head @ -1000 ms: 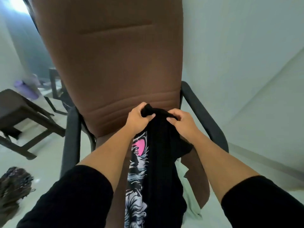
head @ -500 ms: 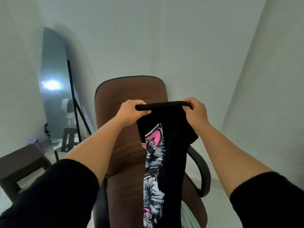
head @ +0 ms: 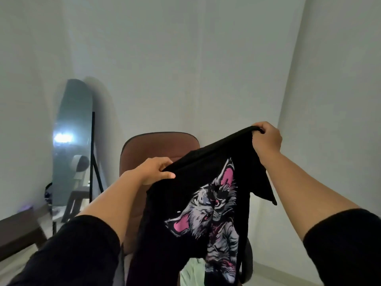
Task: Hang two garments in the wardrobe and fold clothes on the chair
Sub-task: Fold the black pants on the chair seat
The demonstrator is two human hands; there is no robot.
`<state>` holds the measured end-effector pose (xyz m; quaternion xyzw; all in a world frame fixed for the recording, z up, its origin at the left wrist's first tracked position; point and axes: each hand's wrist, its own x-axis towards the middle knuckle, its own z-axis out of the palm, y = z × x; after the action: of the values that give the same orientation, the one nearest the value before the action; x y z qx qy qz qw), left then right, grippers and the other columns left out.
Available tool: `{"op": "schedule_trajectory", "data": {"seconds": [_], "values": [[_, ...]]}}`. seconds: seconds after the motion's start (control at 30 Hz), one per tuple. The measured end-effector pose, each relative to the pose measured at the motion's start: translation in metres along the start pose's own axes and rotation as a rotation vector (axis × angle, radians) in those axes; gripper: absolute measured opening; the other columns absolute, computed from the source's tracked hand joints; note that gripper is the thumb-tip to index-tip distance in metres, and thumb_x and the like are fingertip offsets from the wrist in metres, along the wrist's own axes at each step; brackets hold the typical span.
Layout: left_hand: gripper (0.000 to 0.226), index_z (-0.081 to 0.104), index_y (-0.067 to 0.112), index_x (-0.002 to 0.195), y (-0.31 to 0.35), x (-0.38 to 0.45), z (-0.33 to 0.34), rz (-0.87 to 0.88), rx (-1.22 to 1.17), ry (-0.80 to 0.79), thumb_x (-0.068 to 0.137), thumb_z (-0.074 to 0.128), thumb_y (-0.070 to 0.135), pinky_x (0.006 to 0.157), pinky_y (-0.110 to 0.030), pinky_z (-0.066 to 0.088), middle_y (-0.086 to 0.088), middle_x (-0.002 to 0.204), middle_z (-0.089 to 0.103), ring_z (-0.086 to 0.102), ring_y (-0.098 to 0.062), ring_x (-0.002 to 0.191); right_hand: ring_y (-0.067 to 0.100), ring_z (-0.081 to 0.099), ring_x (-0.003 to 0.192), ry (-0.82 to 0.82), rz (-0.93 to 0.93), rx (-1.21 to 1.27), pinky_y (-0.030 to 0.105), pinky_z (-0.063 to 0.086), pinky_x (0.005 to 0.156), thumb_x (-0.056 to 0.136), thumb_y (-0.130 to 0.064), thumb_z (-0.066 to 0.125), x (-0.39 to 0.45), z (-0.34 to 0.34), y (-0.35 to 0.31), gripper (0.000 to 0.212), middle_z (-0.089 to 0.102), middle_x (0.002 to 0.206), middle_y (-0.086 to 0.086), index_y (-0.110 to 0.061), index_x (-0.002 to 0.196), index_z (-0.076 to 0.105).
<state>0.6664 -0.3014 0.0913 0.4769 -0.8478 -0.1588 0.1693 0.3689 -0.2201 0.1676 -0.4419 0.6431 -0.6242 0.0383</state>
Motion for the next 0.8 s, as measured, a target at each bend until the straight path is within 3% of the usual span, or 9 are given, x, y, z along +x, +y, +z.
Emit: {"op": "schedule_trajectory", "data": {"seconds": [0.1,0.3,0.4,0.5,0.53,0.6,0.67,0.8], "values": [[0.024,0.063,0.015,0.108,0.002,0.009,0.009,-0.055,0.111,0.007,0.093,0.054,0.032,0.083,-0.030,0.043,-0.001,0.099,0.062,0.057,-0.021,0.097,0.020,0.057,0.090,-0.009,-0.011,-0.047,0.026,0.044,0.072,0.086,-0.003,0.043,0.012,-0.001,0.001,0.031,0.062,0.095,-0.002,-0.019,0.101,0.066],[0.022,0.049,0.006,0.099,0.038,0.032,0.010,-0.264,-0.180,0.215,0.099,0.033,0.020,0.074,-0.030,0.036,-0.014,0.101,0.055,0.050,-0.030,0.091,0.018,0.053,0.080,-0.132,0.001,-0.111,0.024,0.038,0.071,0.090,-0.016,0.051,0.016,0.006,0.009,0.020,0.057,0.094,0.000,-0.015,0.107,0.061],[0.020,0.052,0.002,0.095,0.062,0.050,0.003,-0.330,-0.545,0.266,0.096,0.034,0.010,0.068,-0.034,0.034,-0.017,0.092,0.052,0.046,-0.025,0.079,0.019,0.053,0.078,-0.284,-0.020,-0.073,0.025,0.039,0.068,0.089,-0.016,0.052,0.013,0.013,0.017,0.019,0.054,0.094,0.001,-0.023,0.107,0.052],[0.029,0.053,-0.002,0.118,0.089,0.066,-0.006,-0.395,-0.898,0.281,0.096,0.035,0.005,0.076,-0.037,0.046,-0.016,0.107,0.055,0.055,-0.029,0.090,0.017,0.043,0.056,-0.429,-0.084,-0.043,0.027,0.036,0.053,0.090,-0.010,0.047,0.006,0.022,0.026,0.026,0.046,0.072,0.001,-0.030,0.104,0.041],[0.028,0.053,0.001,0.117,0.098,0.068,-0.009,-0.421,-0.979,0.288,0.097,0.032,0.004,0.078,-0.037,0.047,-0.015,0.106,0.055,0.056,-0.029,0.088,0.016,0.039,0.053,-0.458,-0.101,-0.047,0.027,0.035,0.050,0.090,-0.009,0.045,0.004,0.026,0.028,0.027,0.042,0.068,0.002,-0.031,0.104,0.039],[0.024,0.053,0.004,0.097,0.114,0.073,-0.018,-0.449,-1.144,0.311,0.099,0.029,0.003,0.070,-0.031,0.045,-0.012,0.088,0.054,0.050,-0.021,0.069,0.016,0.039,0.052,-0.493,-0.118,-0.044,0.027,0.036,0.050,0.091,-0.008,0.043,0.001,0.033,0.031,0.025,0.043,0.068,0.003,-0.030,0.102,0.041],[0.027,0.049,0.004,0.080,0.121,0.078,-0.024,-0.432,-1.198,0.346,0.098,0.029,0.001,0.066,-0.028,0.044,-0.008,0.074,0.047,0.044,-0.016,0.063,0.015,0.042,0.055,-0.522,-0.129,-0.025,0.027,0.037,0.052,0.092,-0.007,0.043,-0.004,0.040,0.031,0.021,0.047,0.072,0.004,-0.027,0.099,0.044],[0.025,0.052,-0.003,0.089,0.129,0.079,-0.031,-0.388,-1.373,0.441,0.092,0.028,-0.009,0.059,-0.025,0.047,-0.012,0.079,0.051,0.050,-0.019,0.066,0.012,0.048,0.064,-0.659,-0.073,0.077,0.023,0.040,0.060,0.089,-0.001,0.045,-0.015,0.052,0.027,0.026,0.055,0.072,-0.002,-0.018,0.075,0.057]]}}
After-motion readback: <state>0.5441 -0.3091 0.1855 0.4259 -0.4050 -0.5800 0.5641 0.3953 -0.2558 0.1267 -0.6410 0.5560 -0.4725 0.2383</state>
